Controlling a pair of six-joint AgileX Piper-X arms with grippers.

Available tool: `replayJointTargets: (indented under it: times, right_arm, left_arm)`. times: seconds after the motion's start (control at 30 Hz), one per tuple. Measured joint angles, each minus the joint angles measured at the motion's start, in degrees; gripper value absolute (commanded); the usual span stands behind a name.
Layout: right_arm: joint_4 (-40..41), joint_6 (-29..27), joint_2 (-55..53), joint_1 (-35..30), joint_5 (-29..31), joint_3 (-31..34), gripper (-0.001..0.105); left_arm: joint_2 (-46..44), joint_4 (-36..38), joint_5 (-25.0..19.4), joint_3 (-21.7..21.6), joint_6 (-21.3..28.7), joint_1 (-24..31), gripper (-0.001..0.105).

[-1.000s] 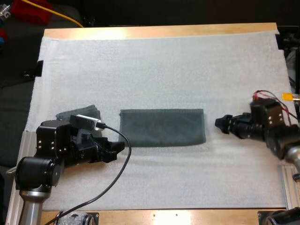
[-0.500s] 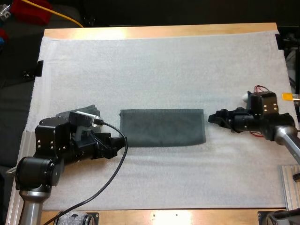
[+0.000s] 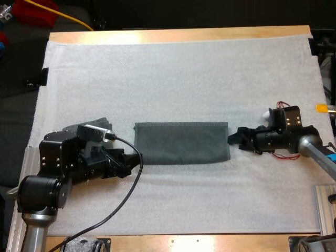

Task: Pick towel from pile, fold and stack

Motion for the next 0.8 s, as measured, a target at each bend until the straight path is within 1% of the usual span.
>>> replayJointTargets:
  times: [0.13,0.27,0.5,0.67,0.8]
  right_arm:
    - [-0.4,0.0,0.7,0.7,-0.3,-0.1,0.055]
    - [-0.7,0.8,2.1,3.3,-0.5,-0.1,0.055]
    - [-7.2,9.6,5.0,6.8,-2.2,-0.8,0.055]
    - [-11.7,14.0,5.8,10.4,-2.4,-0.8,0.055]
    - [-13.5,16.5,6.1,11.5,-2.3,-0.8,0.055]
  left_arm:
    - [0.0,0.0,0.1,0.0,0.0,0.0,0.06]
    - [0.0,0.0,0.1,0.0,0.0,0.0,0.06]
    - [0.0,0.0,0.1,0.0,0.0,0.0,0.06]
    - [0.0,0.0,0.1,0.0,0.0,0.0,0.06]
    - [0.0,0.0,0.1,0.0,0.0,0.0,0.06]
